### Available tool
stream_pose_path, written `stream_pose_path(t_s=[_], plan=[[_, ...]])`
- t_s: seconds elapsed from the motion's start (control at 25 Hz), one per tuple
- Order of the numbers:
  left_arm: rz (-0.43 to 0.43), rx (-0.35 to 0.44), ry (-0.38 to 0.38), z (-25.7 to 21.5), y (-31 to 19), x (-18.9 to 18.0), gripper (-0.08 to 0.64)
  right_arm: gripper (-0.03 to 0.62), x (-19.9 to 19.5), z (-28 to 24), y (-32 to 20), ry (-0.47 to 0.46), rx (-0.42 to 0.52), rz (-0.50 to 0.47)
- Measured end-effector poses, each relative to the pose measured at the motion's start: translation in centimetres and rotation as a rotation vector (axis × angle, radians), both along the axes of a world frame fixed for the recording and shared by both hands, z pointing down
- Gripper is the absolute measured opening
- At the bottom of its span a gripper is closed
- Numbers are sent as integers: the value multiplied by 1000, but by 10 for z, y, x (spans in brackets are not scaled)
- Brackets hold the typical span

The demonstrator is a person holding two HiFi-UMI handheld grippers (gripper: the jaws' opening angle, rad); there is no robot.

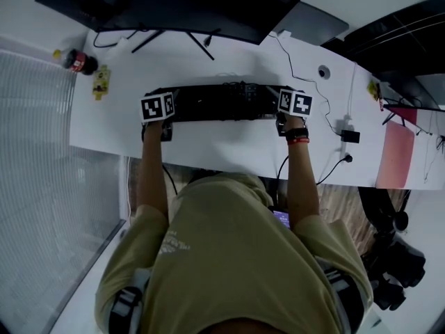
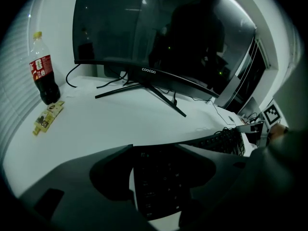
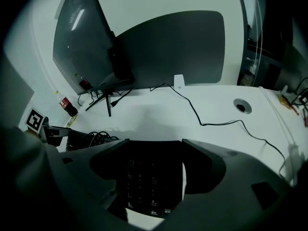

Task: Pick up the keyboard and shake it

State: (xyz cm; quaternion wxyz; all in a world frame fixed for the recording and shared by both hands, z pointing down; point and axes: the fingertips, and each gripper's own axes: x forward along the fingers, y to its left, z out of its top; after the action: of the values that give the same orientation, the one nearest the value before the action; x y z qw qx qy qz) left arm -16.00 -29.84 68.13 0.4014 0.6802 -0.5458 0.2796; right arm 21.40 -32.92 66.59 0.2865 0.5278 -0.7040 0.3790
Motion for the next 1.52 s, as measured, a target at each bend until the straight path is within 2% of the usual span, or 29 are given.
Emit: stream_pose_path(t_s=[0.24,0.76,1.04,1.2,1.52], plan=[[-8,39,-39,-17,5,-4,270,345,-4,-16,5,28,51,7],[-8,196,-74,-59,-8,-25,265,344,-24,-55,0,-9,177,-13],[-26,317,-64,-67,-20,-29,265,344,-30,-67,-10,-23,246,-12],[-16,406,-55,-74,-33,-30,265,342,-29,-70,-19,-22,326,2],[-11,521,-79,-86,-46,-40,264,341,-39,-76,-35,-31,450,-8]])
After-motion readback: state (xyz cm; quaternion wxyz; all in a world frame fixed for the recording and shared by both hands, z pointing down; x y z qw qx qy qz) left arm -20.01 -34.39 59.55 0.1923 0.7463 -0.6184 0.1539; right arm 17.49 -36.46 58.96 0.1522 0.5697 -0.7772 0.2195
